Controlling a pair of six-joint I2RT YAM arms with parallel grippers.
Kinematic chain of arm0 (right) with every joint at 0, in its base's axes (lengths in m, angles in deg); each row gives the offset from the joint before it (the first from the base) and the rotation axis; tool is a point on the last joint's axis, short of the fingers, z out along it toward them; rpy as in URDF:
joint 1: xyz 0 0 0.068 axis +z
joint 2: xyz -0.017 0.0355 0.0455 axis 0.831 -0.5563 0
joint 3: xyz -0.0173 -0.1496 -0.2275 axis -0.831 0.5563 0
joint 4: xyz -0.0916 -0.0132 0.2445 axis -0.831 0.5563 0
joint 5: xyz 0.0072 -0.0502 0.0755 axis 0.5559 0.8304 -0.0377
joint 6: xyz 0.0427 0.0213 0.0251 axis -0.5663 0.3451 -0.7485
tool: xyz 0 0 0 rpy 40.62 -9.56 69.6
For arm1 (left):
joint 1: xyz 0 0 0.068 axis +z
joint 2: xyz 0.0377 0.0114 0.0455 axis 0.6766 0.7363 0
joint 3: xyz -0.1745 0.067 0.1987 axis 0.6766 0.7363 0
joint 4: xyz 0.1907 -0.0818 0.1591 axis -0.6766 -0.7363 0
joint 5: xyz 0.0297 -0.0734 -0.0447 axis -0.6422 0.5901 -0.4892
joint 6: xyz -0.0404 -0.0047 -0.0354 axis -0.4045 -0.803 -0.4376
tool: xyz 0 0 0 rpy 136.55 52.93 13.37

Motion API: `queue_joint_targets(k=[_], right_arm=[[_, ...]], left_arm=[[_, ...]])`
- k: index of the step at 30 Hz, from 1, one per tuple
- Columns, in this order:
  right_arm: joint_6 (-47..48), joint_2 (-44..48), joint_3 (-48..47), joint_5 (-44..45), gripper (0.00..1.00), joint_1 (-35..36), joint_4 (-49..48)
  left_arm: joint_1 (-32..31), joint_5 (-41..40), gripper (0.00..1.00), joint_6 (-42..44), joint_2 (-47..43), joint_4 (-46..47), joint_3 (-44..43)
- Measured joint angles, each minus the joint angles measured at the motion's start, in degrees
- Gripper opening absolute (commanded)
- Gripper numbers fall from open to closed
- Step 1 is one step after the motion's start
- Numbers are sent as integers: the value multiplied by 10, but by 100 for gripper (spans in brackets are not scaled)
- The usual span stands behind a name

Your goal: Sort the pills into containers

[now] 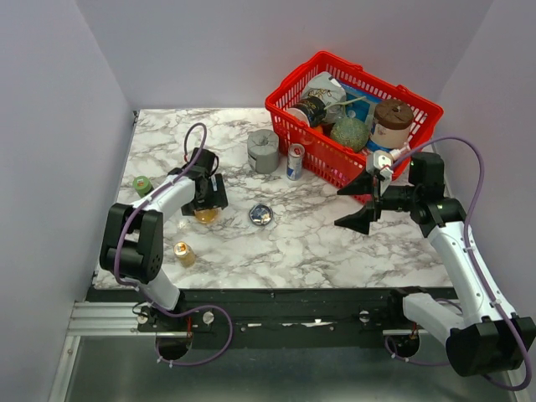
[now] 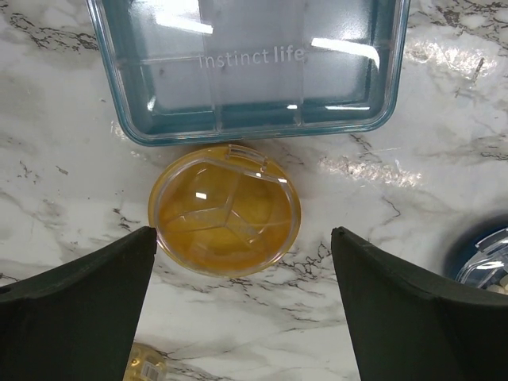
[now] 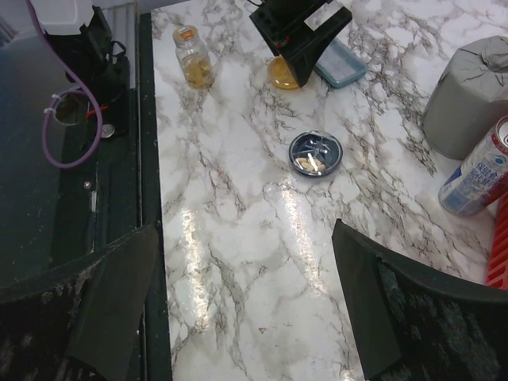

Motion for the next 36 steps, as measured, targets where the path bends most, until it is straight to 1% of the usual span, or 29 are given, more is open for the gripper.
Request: queue_joint_targets(k=[19, 36], right_arm=[[21, 0, 0, -13, 100, 0, 0], [35, -1, 6, -22, 100, 0, 5]], left_arm=[[-9, 6, 99, 44, -50, -17, 1], [-9, 9, 99, 61, -38, -18, 11]])
